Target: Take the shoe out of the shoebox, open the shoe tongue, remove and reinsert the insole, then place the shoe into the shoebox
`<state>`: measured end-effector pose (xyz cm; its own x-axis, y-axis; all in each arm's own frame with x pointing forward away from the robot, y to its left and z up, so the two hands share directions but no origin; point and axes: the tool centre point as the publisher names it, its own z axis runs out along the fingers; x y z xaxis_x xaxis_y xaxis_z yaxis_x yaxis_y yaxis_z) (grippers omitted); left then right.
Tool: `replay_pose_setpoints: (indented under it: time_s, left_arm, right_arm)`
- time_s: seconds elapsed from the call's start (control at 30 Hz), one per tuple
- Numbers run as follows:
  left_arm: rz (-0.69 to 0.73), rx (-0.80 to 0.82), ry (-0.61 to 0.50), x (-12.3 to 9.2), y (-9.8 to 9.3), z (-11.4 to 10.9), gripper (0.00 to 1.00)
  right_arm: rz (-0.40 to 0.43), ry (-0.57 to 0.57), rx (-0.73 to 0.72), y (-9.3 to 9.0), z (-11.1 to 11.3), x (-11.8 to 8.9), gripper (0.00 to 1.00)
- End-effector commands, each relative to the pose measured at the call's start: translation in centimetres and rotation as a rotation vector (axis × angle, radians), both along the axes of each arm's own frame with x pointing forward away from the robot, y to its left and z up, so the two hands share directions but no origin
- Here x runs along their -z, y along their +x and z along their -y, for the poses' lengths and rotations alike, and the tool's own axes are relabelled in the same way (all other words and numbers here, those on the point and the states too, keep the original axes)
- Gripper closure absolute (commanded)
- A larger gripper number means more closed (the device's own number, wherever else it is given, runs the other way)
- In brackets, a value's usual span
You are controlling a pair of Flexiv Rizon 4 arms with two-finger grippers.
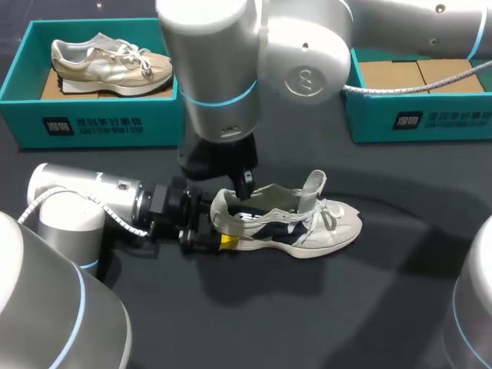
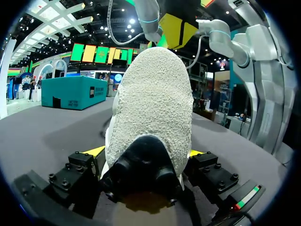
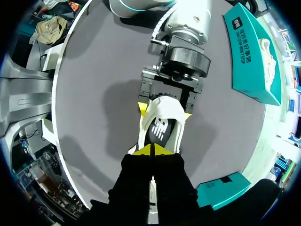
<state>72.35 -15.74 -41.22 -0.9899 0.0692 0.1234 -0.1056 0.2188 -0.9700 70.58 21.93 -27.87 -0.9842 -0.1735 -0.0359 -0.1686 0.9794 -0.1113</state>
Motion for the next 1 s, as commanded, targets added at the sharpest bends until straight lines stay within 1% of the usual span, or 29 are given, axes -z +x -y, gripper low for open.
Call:
replay_pose_setpoints:
  time_s: [0.03,0.07,0.43,0.53,0.6,0.67,1.0]
  left_arm:
    - [0.0,-0.001,0.0,0.2,-0.1,0.0,1.0]
    - [0.0,-0.001,0.0,0.2,-0.1,0.0,1.0]
    - [0.0,-0.001,0.0,0.2,-0.1,0.0,1.0]
    - [0.0,-0.001,0.0,0.2,-0.1,0.0,1.0]
    - [0.0,-0.001,0.0,0.2,-0.1,0.0,1.0]
    - [0.0,-0.001,0.0,0.2,-0.1,0.0,1.0]
    - [0.0,-0.001,0.0,0.2,-0.1,0.0,1.0]
  right_arm:
    - [-0.008,-0.007,-0.012,0.0,-0.1,2.9,1.0]
    - [-0.015,-0.014,-0.003,0.0,0.2,3.1,1.0]
    - [-0.015,-0.014,-0.003,0.0,0.2,3.1,1.0]
    - [-0.022,-0.007,-0.03,1.0,0.8,4.8,1.0]
    - [0.005,0.033,-0.065,1.4,1.2,5.8,1.0]
    - [0.009,0.027,-0.05,1.6,1.9,6.7,1.0]
    - [0.009,0.027,-0.05,1.6,1.9,6.7,1.0]
